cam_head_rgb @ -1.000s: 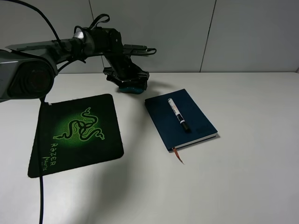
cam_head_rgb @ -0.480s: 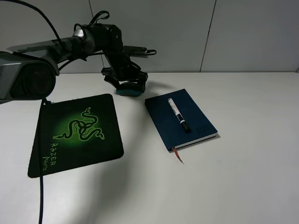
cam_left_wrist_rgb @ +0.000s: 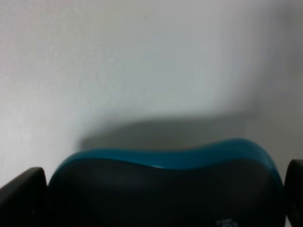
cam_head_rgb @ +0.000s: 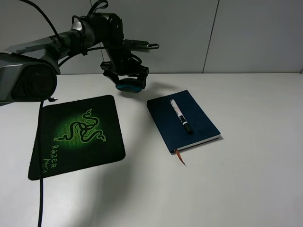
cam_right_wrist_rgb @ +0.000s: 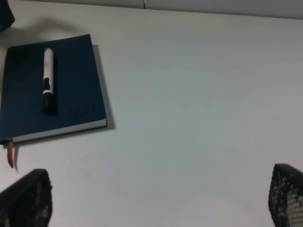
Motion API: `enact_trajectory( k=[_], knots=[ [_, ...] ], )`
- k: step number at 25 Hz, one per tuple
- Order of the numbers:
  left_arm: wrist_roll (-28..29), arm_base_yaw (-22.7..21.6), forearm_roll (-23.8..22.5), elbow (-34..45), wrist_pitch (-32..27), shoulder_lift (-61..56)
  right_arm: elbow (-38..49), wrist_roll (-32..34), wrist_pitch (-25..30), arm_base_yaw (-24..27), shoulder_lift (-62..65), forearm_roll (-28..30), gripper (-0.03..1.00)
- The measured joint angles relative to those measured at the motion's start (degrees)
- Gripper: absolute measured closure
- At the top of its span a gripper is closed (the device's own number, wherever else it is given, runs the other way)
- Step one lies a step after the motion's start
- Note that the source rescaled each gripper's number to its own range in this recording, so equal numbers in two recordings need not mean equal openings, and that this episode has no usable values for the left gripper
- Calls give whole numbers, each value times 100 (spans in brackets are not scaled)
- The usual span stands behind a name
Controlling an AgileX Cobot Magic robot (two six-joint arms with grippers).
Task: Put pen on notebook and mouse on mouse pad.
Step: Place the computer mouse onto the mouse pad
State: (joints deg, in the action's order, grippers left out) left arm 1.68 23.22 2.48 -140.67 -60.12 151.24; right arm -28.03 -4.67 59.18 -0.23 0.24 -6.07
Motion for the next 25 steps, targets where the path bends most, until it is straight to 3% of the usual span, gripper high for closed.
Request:
enact_trajectory(
  k=[7,17,25],
  knots=[
    [15,0,5,-540,-746,0,0,0,0,0,0,0,-3],
    [15,0,16,-813,-751,-68,0,0,0,0,0,0,-3],
    [0,37,345,-732,-751,-319,0,0,0,0,0,0,-3]
  ],
)
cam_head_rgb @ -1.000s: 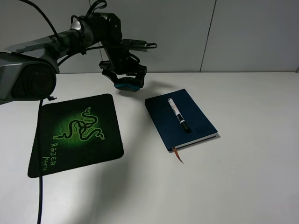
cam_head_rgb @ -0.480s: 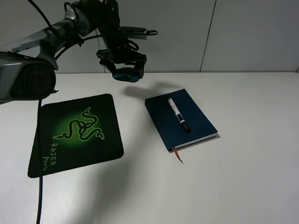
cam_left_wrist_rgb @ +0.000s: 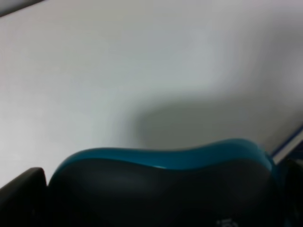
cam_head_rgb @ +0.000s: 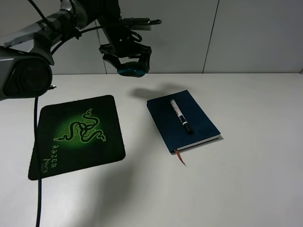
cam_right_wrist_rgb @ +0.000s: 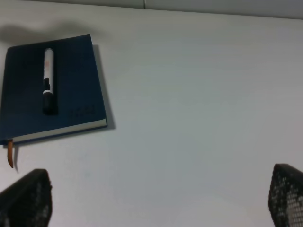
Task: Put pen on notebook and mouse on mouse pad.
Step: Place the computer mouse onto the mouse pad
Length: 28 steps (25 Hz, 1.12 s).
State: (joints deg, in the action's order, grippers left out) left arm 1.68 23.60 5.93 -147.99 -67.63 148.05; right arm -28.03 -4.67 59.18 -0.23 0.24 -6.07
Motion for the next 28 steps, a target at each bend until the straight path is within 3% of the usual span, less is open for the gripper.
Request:
enact_trajectory(
  k=[7,20,28],
  knots=[
    [-5,57,-53,1132,4,-582,0,0,0,0,0,-4,-3],
    [-275,87,-593,3737,20,-2007,0,0,0,0,0,-4,-3],
    [-452,87,-483,5187,166,-2570,0,0,0,0,0,-4,-3]
  ],
)
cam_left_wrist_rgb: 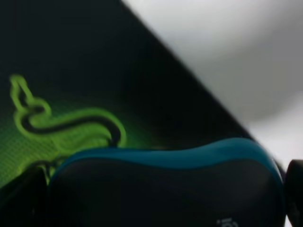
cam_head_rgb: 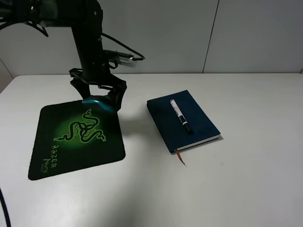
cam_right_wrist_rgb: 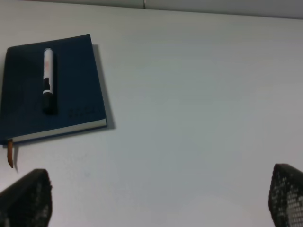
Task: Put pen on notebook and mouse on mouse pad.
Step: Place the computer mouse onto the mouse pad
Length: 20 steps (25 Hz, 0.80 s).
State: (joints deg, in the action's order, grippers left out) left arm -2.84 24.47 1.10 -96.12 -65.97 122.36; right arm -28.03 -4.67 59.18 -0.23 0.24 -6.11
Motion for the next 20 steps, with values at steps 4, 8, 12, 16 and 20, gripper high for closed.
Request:
enact_trajectory(
  k=[4,8,12,16,20],
  knots=[
    [-5,0,-10,838,625,-446,0,0,0,0,0,0,-3],
    [-46,0,-110,1479,1216,-639,0,0,0,0,0,0,-3],
    [-173,-86,-110,1990,1819,-698,0,0,0,0,0,0,-3],
    [-320,-288,-110,2420,2435,-721,0,0,0,0,0,0,-3],
    [-343,-457,-150,2671,3044,-721,0,0,0,0,0,0,-3]
  ],
)
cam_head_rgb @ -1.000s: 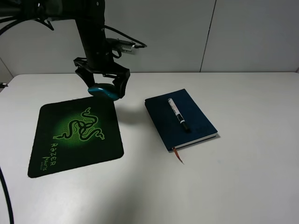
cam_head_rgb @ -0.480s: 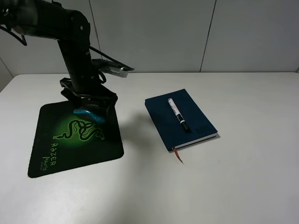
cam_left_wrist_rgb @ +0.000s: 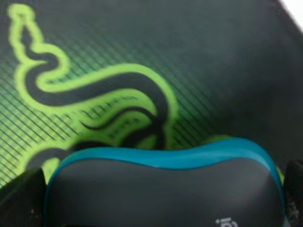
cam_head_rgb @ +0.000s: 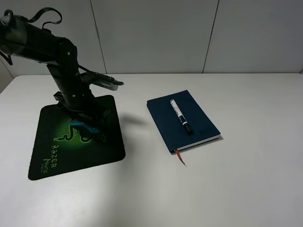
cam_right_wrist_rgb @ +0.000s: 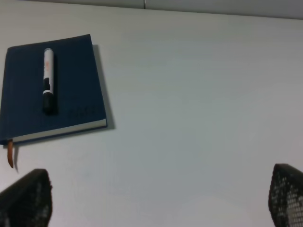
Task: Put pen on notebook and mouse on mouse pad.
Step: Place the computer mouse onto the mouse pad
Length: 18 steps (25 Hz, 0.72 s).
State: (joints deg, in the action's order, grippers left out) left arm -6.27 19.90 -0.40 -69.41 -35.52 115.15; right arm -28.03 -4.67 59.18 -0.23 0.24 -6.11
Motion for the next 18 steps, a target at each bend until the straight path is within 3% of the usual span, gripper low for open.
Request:
enact_trajectory(
  k=[7,18],
  knots=[
    [-5,-83,40,368,798,0,0,0,0,0,0,0,-3],
    [-5,-112,40,448,856,-10,0,0,0,0,0,0,-3]
  ],
)
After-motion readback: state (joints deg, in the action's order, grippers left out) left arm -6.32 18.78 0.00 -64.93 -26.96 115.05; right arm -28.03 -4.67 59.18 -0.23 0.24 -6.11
